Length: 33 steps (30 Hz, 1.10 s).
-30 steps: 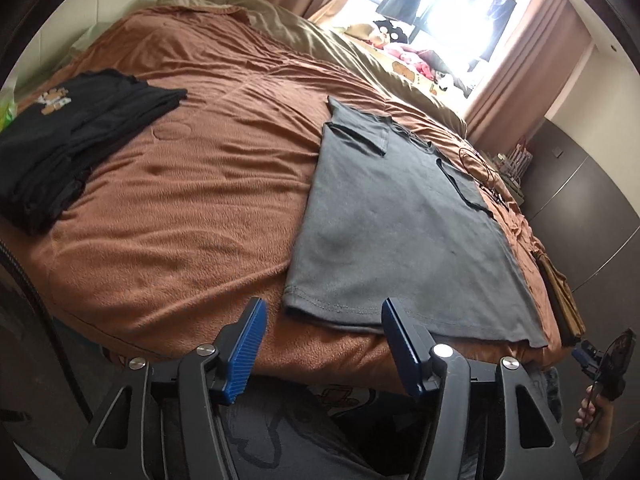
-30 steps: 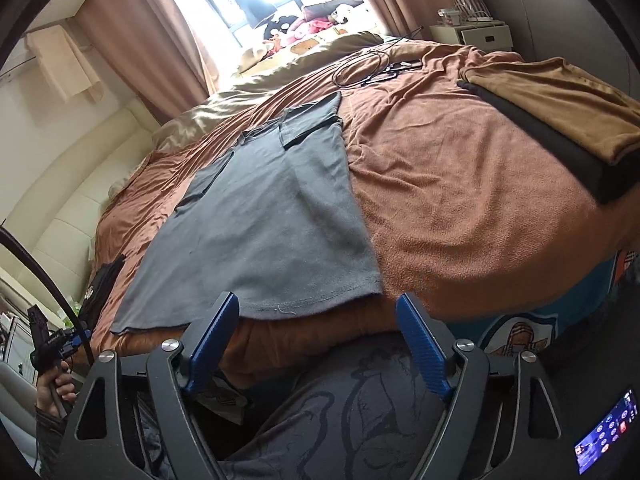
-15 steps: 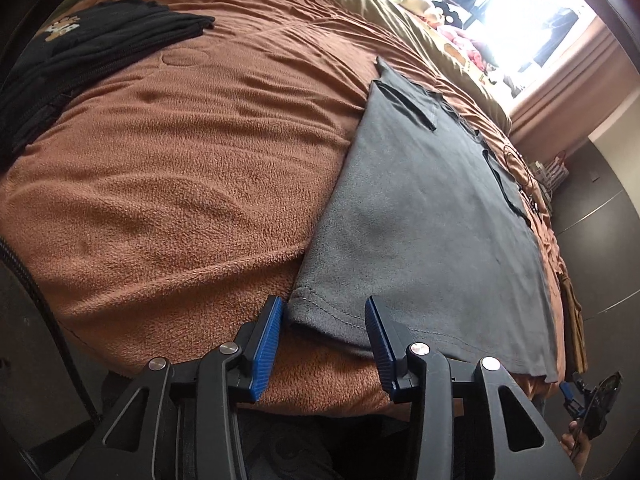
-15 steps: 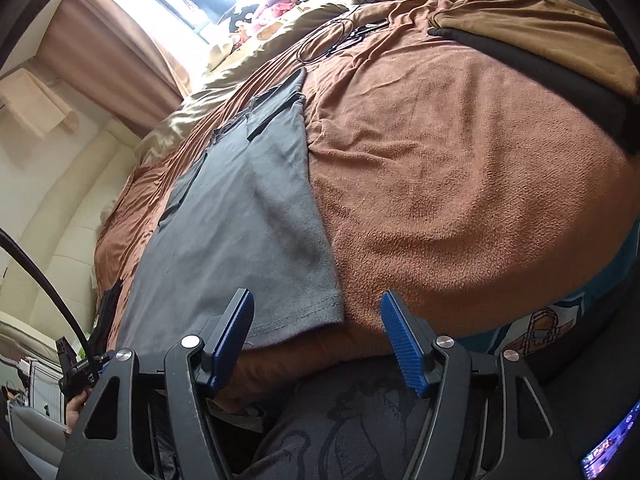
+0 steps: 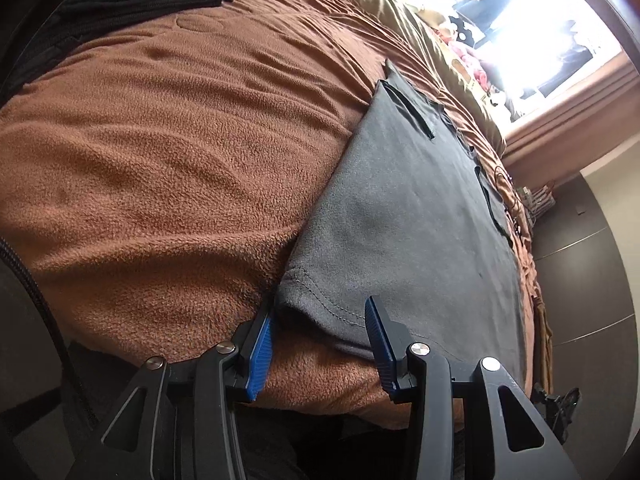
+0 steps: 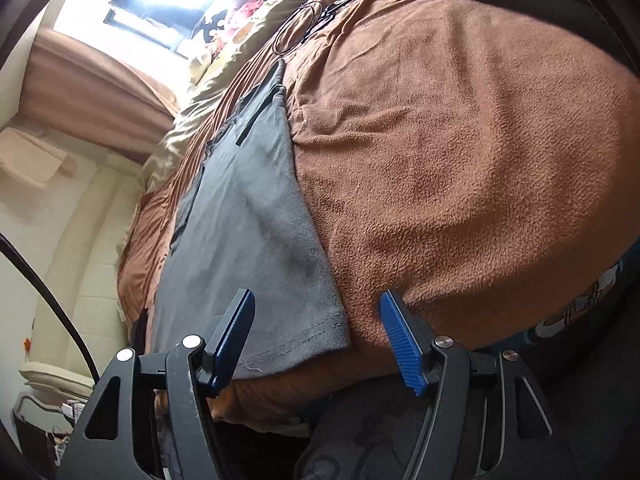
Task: Fold small clothes
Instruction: 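Slide both grippers under the hem of the grey t-shirt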
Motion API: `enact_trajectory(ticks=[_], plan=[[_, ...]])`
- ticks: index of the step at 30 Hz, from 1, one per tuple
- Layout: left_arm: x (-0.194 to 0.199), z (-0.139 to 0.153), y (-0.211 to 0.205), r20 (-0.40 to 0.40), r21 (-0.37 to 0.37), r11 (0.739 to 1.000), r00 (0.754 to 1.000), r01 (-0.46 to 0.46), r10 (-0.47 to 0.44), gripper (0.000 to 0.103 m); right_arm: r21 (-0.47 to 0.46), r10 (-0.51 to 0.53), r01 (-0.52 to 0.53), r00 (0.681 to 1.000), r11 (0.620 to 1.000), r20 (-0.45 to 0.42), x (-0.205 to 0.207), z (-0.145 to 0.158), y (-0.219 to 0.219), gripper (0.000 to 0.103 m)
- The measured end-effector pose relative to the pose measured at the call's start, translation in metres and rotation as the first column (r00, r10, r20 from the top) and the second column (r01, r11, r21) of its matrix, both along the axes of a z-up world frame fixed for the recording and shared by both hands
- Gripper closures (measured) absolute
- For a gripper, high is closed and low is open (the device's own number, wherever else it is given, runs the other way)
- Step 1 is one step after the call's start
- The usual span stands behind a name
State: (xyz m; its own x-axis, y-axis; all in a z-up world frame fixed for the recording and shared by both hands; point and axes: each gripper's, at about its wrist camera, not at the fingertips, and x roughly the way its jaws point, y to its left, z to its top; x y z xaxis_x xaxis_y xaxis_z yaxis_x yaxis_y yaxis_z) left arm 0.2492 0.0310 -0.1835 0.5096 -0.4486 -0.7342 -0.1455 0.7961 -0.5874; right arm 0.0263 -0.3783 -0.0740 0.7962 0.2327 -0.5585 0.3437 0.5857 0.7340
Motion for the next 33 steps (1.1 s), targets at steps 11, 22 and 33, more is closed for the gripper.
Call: enact_trajectory(ticks=[11,22,33], plan=[[-0.005,0.003,-0.012,0.022,-0.071,0.997,1.0,0.002,-0.001,0.052,0.094,0.007,-0.01,0.999,0.995,0.032,0.004,-0.018,0.012,0.044],[0.002,0.003,-0.011,0.056,-0.094,0.994,0.996,-0.058,0.063,0.052,0.053,-0.066,0.064,0.997,0.997,0.036,0.017,-0.015,0.014,0.074],[0.009,0.01,-0.017,0.087,-0.049,0.995,0.992,-0.082,0.086,0.052,0.053,-0.067,0.067,0.998,0.996,0.01,0.031,-0.017,0.024,0.079]])
